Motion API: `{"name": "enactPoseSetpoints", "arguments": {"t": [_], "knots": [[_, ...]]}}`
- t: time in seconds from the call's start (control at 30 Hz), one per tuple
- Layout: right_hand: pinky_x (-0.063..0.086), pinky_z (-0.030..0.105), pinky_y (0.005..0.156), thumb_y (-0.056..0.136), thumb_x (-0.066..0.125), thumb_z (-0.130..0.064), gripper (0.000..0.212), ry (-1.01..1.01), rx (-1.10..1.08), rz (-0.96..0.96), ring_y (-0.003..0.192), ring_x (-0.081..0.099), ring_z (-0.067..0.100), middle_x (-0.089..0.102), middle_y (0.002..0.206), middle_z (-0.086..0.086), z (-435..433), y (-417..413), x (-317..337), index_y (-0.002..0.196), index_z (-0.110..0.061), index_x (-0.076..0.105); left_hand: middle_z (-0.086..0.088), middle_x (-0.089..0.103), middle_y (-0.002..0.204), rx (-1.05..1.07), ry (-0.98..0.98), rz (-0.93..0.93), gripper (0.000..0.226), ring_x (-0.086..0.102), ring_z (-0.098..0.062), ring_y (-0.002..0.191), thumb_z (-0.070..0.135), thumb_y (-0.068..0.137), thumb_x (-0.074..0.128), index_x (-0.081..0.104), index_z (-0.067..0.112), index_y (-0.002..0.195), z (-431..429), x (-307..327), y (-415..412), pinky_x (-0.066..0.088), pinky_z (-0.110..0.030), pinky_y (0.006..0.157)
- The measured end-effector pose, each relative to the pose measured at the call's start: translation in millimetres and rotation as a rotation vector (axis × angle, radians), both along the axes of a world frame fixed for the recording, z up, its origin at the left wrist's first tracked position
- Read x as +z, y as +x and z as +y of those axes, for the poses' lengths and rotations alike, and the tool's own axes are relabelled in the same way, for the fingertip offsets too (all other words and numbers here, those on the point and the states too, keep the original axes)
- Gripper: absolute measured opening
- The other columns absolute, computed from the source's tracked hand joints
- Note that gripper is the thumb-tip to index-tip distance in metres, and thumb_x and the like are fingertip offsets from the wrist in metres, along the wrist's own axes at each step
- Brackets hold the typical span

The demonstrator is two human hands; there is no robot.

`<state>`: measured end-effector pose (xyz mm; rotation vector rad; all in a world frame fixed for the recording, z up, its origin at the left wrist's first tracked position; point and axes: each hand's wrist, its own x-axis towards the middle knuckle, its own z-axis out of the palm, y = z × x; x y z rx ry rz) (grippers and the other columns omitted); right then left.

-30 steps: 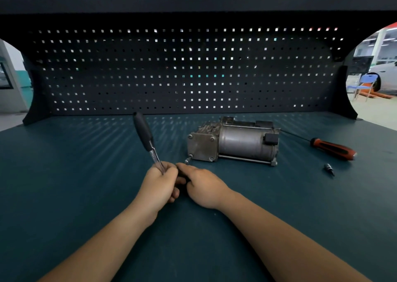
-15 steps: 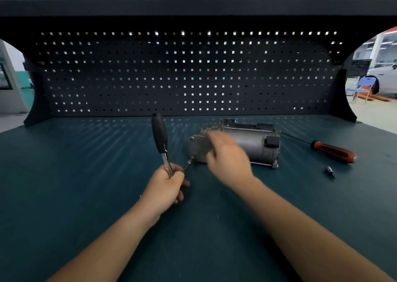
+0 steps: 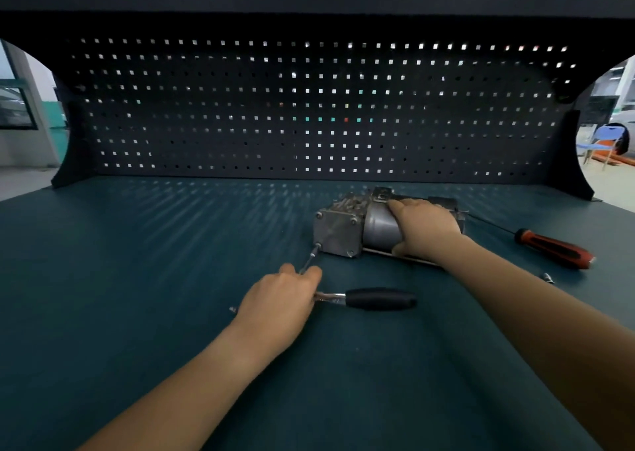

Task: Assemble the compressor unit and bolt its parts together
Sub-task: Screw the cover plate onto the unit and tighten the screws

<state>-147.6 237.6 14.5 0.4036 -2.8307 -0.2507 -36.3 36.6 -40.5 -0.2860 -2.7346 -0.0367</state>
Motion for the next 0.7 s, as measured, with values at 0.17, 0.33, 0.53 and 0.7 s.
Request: {"name": "enactPoseSetpoints", "arguments": {"t": [0.17,0.33,0.53,0.7], "knots": [[0.036,0.041,0.099,0.069,0.068,-0.060,0.095,0.129,-0.028,0.023,0.124,0.034,0.029,0.035,0.132,0.011,-7.3,-4.1,-0.4,0.138,-0.011,0.026,0.000,0.061,0.081,0.019,0.887,-0.157,0.009,0.056,-0.014,0.061,0.020,0.095,0.043,0.052,0.020,0.094,-2.4,5.5,-6.8,0.043,-0.026,0.058],[0.039,0.039,0.094,0.072,0.067,-0.058,0.084,0.058,0.007,0.022,0.121,0.034,0.029,0.035,0.128,0.012,-6.1,-8.6,2.8,0.134,-0.011,0.034,-0.013,0.062,0.056,0.137,2.156,-0.413,0.015,0.037,-0.004,0.028,0.018,0.096,0.041,0.046,0.011,0.084,-5.9,16.9,-11.2,0.029,-0.010,0.030],[0.041,0.039,0.089,0.072,0.068,-0.055,0.082,0.005,0.040,0.027,0.120,0.035,0.030,0.036,0.127,0.012,-3.5,-9.1,1.1,0.134,-0.012,0.036,-0.019,0.063,0.065,0.191,2.149,-0.390,0.016,0.037,-0.004,0.027,0.011,0.095,0.039,0.040,0.009,0.079,-13.0,21.9,-12.5,0.029,-0.010,0.029],[0.042,0.039,0.088,0.072,0.068,-0.055,0.082,0.001,0.047,0.026,0.120,0.034,0.030,0.036,0.127,0.012,-2.4,-9.8,1.5,0.134,-0.012,0.036,-0.011,0.066,0.063,0.188,1.786,-0.290,0.019,0.038,-0.003,0.031,0.006,0.091,0.036,0.039,0.011,0.074,-11.5,23.3,-8.3,0.028,-0.012,0.032]]}}
